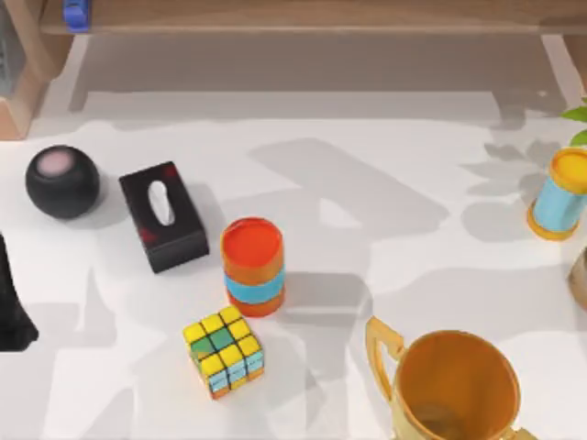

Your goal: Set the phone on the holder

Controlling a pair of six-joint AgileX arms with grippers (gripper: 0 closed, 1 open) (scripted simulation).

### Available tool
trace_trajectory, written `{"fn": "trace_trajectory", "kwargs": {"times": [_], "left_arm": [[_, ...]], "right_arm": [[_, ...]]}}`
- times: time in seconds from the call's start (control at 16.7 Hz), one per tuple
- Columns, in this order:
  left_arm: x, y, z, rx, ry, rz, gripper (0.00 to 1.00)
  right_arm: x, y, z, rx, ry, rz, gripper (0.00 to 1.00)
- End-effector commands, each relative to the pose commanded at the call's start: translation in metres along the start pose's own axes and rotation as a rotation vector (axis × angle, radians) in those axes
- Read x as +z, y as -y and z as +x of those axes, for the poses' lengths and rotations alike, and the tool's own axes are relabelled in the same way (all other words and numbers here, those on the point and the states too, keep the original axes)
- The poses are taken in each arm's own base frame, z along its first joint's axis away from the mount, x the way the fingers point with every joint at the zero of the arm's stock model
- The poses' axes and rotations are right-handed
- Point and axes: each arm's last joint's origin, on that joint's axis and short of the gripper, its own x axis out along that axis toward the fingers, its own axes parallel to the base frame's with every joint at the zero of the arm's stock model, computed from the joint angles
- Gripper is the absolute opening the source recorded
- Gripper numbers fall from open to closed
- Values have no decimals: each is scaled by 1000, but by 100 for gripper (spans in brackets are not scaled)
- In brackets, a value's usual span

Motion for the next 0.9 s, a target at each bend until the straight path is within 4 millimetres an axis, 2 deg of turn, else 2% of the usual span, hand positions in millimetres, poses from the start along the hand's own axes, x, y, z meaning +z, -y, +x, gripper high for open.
{"fn": "trace_trajectory", "kwargs": {"times": [0.24,0.42,0.6,0.9], "left_arm": [[0,0,0,0,0,0,100],[0,0,0,0,0,0,100],[0,0,0,0,0,0,100],[0,0,0,0,0,0,100]], "right_arm": [[-15,33,-39,-84,107,3,0],[-36,63,-71,-219,158,53,0],[-59,83,-97,-337,188,94,0],[-135,101,-123,-502,143,222,0]]}}
